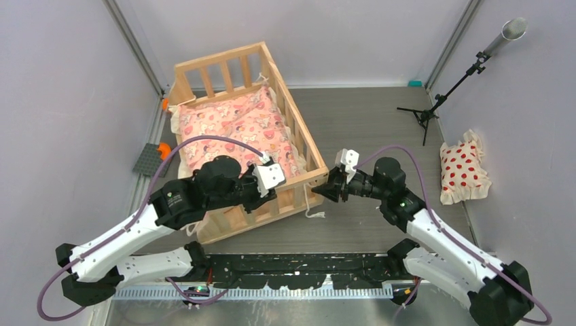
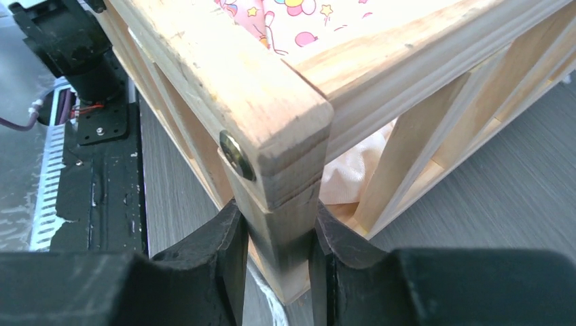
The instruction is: Set up the pet bed
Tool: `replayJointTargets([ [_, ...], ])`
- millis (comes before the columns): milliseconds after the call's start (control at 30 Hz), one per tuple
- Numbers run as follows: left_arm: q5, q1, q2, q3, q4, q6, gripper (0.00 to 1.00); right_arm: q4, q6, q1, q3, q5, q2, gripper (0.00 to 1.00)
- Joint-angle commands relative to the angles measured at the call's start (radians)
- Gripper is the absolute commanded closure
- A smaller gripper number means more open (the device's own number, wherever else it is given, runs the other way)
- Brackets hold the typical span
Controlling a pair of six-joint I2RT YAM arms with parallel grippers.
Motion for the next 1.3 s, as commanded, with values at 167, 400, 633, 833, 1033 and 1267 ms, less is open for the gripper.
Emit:
replayJointTargets([
  [167,-0.077,0.05,0.132,-0.061,0.014,0.148,1.0,-0.236,0.239,0.038,-0.034,0.295,-0.466,0.99],
  [400,0.024,0.168,0.264,-0.026,0.13,0.157,1.0,-0.286,0.347,0.053,-0.045,0.293,-0.545,0.99],
  [633,-0.047,0.29,0.38,0.035,0.251,0.17,1.0,-0.13,0.354,0.123,-0.041,0.253,-0.349,0.99],
  [833,-0.051,0.369,0.478,0.122,0.219,0.213,0.99,-0.105,0.199,0.453,0.048,0.434,-0.102,0.99],
  [1033,-0.055,0.414,0.48,0.124,0.229,0.244,0.9,-0.031,0.177,0.539,0.079,0.495,0.028,0.98],
  [1267,0.089,0.414,0.345,0.107,0.199,0.224,0.66,-0.249,0.07,0.543,0.164,0.708,-0.053,0.62],
])
